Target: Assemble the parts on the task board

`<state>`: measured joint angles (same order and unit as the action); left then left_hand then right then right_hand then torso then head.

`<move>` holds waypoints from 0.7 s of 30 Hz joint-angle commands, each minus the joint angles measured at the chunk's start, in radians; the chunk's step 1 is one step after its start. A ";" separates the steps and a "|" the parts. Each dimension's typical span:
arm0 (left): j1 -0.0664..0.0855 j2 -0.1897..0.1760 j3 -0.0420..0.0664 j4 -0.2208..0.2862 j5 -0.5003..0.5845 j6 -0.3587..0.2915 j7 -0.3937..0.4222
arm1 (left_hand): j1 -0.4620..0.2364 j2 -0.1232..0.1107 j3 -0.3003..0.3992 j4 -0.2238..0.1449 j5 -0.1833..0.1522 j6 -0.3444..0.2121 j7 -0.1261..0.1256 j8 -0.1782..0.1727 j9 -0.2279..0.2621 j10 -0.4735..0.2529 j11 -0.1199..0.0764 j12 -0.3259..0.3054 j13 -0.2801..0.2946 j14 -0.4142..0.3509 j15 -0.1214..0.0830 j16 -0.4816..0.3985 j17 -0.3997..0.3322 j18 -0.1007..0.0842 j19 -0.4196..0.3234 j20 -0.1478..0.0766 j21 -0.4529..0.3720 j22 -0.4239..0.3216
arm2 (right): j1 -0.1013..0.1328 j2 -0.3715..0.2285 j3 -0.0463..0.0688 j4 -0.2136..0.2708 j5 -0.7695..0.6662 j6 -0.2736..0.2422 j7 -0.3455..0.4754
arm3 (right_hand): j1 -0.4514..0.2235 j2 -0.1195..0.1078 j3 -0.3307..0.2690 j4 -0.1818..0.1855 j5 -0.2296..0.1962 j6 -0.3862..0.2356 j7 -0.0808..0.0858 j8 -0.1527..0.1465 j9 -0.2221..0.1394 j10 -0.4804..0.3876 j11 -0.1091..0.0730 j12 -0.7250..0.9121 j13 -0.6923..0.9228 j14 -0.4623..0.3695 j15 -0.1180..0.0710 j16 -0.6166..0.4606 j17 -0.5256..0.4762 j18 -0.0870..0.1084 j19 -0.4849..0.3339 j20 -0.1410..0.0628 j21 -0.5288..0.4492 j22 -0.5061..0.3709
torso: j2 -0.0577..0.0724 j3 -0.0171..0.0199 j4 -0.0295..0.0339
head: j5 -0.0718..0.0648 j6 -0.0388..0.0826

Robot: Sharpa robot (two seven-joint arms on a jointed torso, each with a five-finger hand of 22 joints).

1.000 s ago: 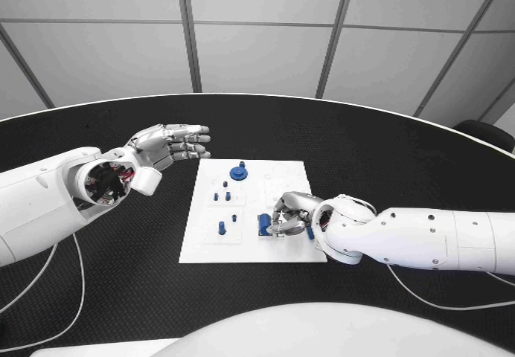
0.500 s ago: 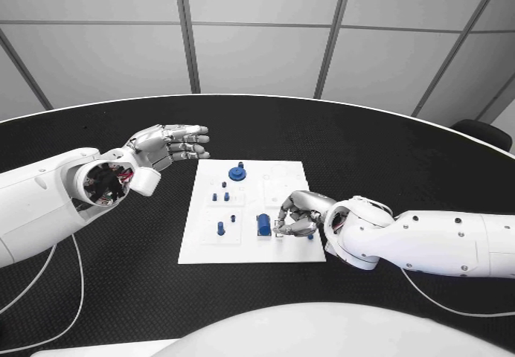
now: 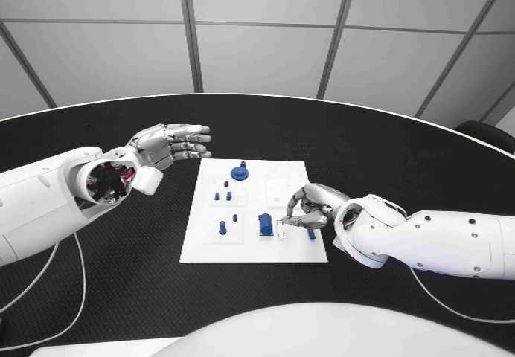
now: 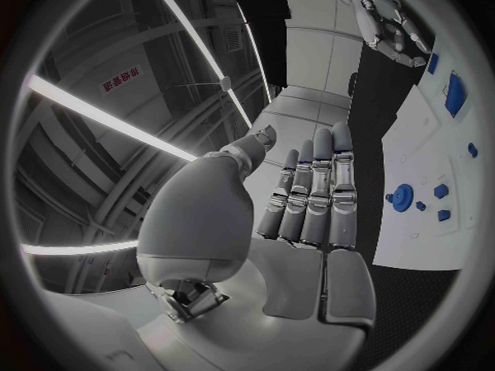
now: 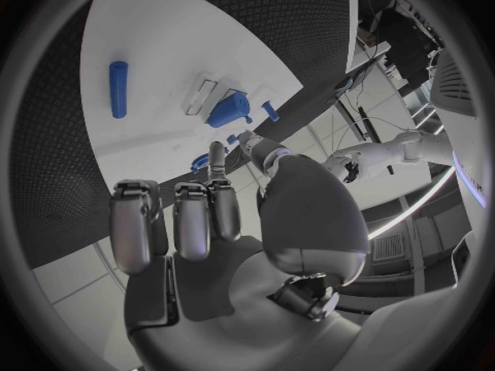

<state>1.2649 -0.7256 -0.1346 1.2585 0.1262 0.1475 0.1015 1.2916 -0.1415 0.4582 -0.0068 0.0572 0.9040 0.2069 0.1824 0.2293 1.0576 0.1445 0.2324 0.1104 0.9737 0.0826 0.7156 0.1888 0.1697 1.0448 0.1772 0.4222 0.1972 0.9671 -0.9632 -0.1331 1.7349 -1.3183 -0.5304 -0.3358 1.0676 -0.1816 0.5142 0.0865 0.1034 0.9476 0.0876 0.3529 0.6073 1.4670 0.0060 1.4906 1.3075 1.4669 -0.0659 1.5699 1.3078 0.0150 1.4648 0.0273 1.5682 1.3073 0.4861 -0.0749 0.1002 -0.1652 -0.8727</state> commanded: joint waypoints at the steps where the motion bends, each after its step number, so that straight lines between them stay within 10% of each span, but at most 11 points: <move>1: 0.000 0.000 0.000 0.000 0.000 0.000 0.000 | 0.006 0.002 0.002 0.006 -0.004 -0.005 0.001 -0.002 -0.001 -0.004 0.000 0.004 -0.001 -0.007 0.003 -0.003 0.001 0.012 0.010 0.000 -0.004 -0.001 | 0.000 0.005 0.000 -0.006 0.000 0.000 -0.003 | -0.016 0.002 -0.002 0.009 0.004 -0.006 0.007 -0.011 -0.005 0.071 0.007 -0.005 0.229 0.104 0.007 0.000 0.262 -0.015 0.106 0.006 0.003 0.263 | 0.002 -0.0001 -0.0008 | 0.006 0.000; 21: 0.000 0.004 0.000 -0.004 0.000 0.001 -0.001 | 0.006 0.002 0.002 0.006 -0.004 -0.005 0.001 -0.002 -0.001 -0.004 0.000 0.004 -0.001 -0.007 0.003 -0.003 0.001 0.012 0.010 0.000 -0.004 -0.001 | 0.001 0.060 0.001 -0.046 0.023 0.020 -0.111 | -0.128 -0.021 -0.172 0.145 0.068 0.005 0.012 -0.075 -0.038 0.047 0.014 -0.058 0.208 0.097 0.014 -0.020 0.238 -0.005 0.098 0.018 -0.049 0.248 | 0.001 0.0005 -0.0002 | 0.003 0.000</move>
<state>1.2648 -0.7213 -0.1347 1.2549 0.1262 0.1479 0.1009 1.2916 -0.1415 0.4582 -0.0068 0.0572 0.9040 0.2069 0.1824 0.2294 1.0576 0.1445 0.2323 0.1105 0.9737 0.0827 0.7156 0.1886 0.1697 1.0448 0.1772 0.4222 0.1974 0.9679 -0.9049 -0.1322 1.6894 -1.2958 -0.5107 -0.4444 0.9486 -0.2018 0.3502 0.2309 0.1694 0.9454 0.0985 0.2816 0.5708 1.4687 0.0145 1.4377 1.3074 1.4670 -0.0592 1.5527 1.3076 0.0149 1.4685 0.0378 1.5237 1.3073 0.4868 -0.0740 0.1002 -0.1615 -0.8727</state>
